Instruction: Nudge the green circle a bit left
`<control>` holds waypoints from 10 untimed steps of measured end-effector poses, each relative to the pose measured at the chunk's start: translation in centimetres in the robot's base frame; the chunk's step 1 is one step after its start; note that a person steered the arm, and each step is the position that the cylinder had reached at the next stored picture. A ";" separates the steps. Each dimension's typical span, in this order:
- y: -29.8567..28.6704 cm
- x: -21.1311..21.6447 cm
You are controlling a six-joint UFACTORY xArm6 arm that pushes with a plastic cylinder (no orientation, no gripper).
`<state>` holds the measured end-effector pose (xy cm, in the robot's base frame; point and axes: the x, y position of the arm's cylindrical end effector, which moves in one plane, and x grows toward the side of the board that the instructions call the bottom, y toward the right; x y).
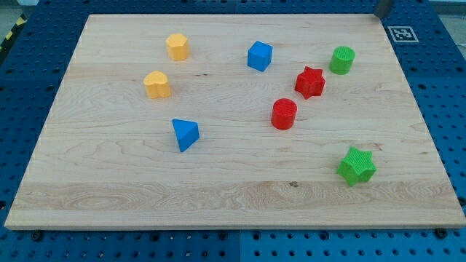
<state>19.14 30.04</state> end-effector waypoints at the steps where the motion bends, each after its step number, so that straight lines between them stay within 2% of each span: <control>1: -0.2 0.0; 9: -1.8 0.0; 10: -1.8 1.9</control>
<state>21.00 28.26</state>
